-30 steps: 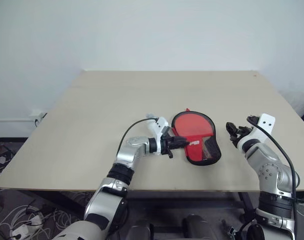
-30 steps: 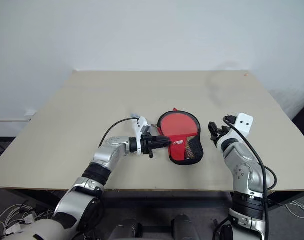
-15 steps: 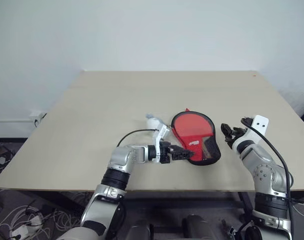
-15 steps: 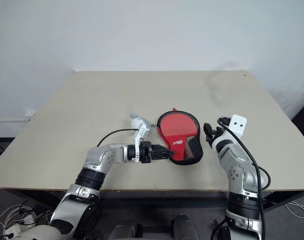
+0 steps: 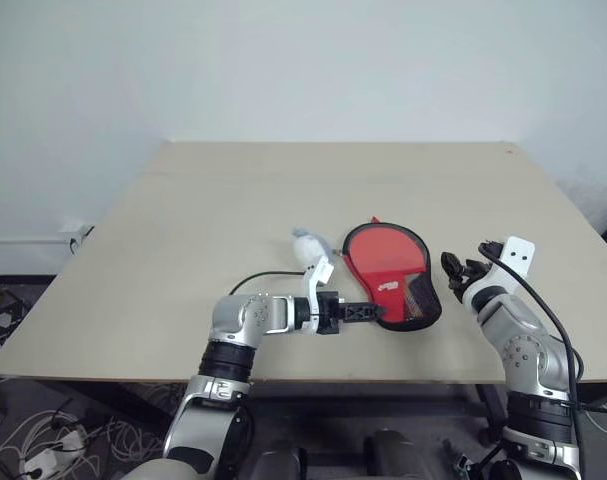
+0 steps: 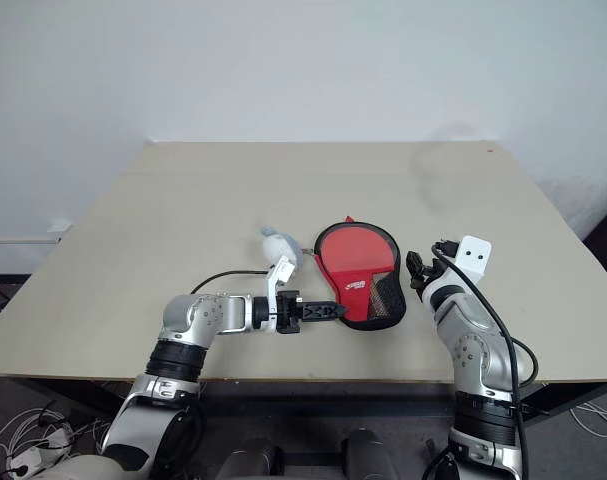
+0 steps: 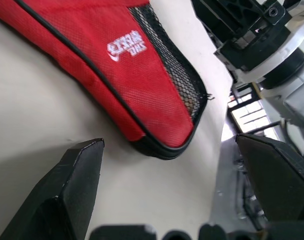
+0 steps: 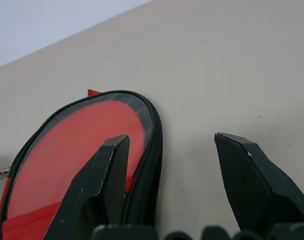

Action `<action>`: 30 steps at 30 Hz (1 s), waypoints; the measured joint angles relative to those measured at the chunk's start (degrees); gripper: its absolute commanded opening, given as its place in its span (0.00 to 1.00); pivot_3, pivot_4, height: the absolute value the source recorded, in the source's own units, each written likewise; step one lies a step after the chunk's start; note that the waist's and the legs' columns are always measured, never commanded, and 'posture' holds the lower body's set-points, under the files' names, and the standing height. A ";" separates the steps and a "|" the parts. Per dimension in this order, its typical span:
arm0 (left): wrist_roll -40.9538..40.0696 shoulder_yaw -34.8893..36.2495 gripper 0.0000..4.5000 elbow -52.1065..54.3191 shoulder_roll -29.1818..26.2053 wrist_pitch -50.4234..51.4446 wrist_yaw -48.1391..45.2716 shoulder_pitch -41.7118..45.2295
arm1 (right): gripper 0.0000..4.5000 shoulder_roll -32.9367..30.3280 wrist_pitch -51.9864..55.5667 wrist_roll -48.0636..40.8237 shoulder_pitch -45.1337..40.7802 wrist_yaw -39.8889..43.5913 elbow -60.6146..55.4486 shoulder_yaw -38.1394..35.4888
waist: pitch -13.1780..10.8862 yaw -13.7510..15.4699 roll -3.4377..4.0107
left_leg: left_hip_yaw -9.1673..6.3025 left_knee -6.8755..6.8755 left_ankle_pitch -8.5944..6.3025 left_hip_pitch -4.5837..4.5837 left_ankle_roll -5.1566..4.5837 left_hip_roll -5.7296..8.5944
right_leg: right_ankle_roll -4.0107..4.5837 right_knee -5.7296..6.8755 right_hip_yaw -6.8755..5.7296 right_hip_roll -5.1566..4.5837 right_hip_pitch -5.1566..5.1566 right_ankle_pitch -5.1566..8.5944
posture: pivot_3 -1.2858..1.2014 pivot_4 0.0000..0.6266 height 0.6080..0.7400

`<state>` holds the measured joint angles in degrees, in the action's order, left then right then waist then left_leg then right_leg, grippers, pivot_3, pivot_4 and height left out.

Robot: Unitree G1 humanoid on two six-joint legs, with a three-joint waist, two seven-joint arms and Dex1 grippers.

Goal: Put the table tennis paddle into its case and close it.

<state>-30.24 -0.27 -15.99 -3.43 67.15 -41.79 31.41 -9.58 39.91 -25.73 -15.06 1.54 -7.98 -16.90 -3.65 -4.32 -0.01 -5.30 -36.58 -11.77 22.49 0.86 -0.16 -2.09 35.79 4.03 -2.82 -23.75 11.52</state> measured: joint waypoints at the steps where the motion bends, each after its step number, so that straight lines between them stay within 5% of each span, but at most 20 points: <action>1: -0.03 0.10 1.00 -0.15 0.12 0.03 0.13 0.07 | 0.65 0.03 -0.01 0.00 0.00 0.00 0.00 0.02 | 0.00 0.00 0.00 | 0.00 0.00 0.00 0.00 0.00 0.00 | 0.00 0.00 0.00 0.00 0.00 0.00 | 0.52 0.00 1.00; 15: -2.06 6.00 1.00 -9.85 5.45 -0.29 5.17 4.16 | 0.65 0.04 -0.03 0.05 0.01 -0.10 0.01 -0.02 | 0.01 0.25 0.02 | -0.06 -0.25 0.00 -0.04 0.00 0.08 | 0.06 -0.04 0.00 -0.02 0.21 0.04 | 0.52 0.00 1.00; 30: -1.45 3.58 1.00 -11.40 4.81 1.16 5.88 6.67 | 0.65 0.05 -0.14 0.44 0.00 -0.12 0.02 -0.01 | 0.03 0.26 0.03 | -0.11 -0.25 -0.01 -0.03 0.00 0.13 | 0.05 -0.07 0.00 -0.05 0.24 0.05 | 0.52 0.00 1.00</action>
<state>-31.69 3.31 -27.39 1.38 68.31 -35.91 38.08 -9.53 39.77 -25.28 -15.06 1.42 -7.95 -16.91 -3.62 -4.07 0.03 -5.41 -36.83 -11.77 22.46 0.86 -0.03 -2.04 35.72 4.03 -2.87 -23.51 11.56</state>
